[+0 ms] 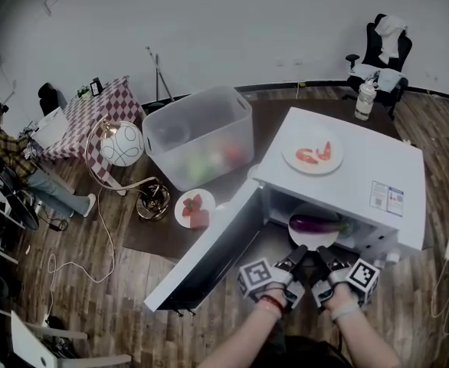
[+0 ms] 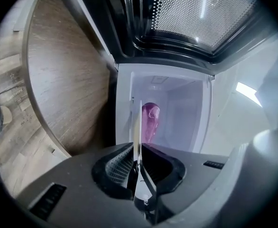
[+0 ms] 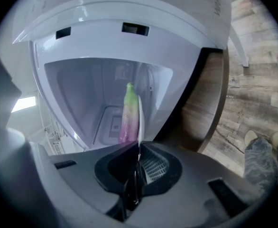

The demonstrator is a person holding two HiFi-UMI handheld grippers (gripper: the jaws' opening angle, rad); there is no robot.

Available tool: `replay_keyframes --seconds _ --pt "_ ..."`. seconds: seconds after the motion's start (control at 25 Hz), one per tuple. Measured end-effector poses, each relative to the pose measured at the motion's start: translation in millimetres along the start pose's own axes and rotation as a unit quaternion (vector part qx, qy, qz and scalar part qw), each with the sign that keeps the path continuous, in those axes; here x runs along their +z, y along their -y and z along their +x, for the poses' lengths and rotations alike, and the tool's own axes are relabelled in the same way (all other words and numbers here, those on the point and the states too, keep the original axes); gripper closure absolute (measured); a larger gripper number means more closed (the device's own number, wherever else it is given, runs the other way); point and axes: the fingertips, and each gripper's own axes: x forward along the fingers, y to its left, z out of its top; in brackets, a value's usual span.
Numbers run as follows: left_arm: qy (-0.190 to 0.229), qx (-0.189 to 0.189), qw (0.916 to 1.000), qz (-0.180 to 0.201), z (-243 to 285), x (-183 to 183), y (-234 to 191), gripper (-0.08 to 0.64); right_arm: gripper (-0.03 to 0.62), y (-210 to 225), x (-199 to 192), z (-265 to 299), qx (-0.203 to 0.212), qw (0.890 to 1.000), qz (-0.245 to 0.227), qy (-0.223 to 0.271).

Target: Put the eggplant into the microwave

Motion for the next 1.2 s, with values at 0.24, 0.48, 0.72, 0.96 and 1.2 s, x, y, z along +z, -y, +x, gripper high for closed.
replay_keyframes --seconds 0.24,0.48,0.72,0.96,1.2 --pt "-0.005 0.003 1.0000 -0.001 1 1 2 0.545 0.575 3 2 4 -0.002 1.000 -0.006 0.001" --pt "-0.003 0.002 1.0000 -0.005 3 3 3 0.545 0.569 1 2 6 -0.008 1.000 -0.013 -0.001" --pt "-0.003 0.000 1.0000 -0.002 6 6 3 0.545 0.558 1 0 5 -0.013 1.000 -0.015 -0.003" --pt "-0.006 -0.002 1.0000 -0.003 9 7 3 0.545 0.545 0 -4 5 -0.009 1.000 -0.022 -0.009" --pt "-0.010 -0.001 1.0000 -0.001 11 9 4 0.545 0.574 -2 -10 10 -0.012 0.999 -0.029 -0.018"
